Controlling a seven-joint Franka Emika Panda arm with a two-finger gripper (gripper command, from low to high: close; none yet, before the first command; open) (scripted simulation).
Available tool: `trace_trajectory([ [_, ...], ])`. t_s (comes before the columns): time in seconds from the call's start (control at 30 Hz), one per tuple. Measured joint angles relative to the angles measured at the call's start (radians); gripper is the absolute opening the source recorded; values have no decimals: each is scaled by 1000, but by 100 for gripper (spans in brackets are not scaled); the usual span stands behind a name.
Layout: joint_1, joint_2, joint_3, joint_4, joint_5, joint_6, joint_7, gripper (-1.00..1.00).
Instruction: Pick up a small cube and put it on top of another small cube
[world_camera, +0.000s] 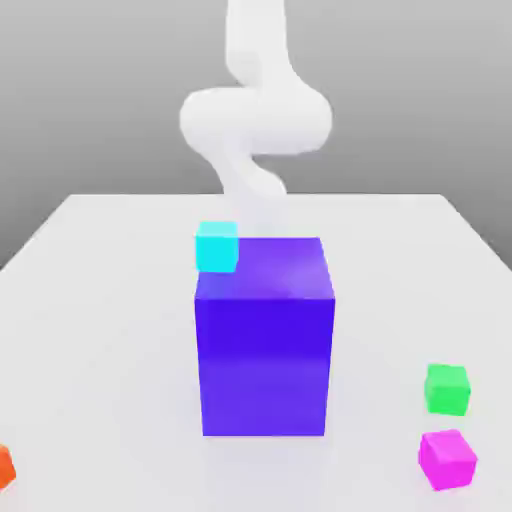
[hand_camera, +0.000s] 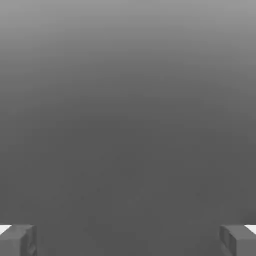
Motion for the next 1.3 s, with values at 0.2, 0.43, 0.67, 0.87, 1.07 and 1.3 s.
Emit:
trace_trajectory([
  [0.2, 136, 217, -36, -21, 22, 79, -267, 0],
  [0.43, 262, 464, -50, -45, 61, 168, -582, 0],
  [0.67, 352, 710, -14, -70, 79, 258, -880, 0],
  [0.87, 388, 918, 28, -92, 26, 337, -1087, 0],
  [1.07, 411, 1133, 34, -73, -31, 472, -1147, 0],
  [1.3, 411, 1180, 35, -64, -32, 507, -1147, -100],
])
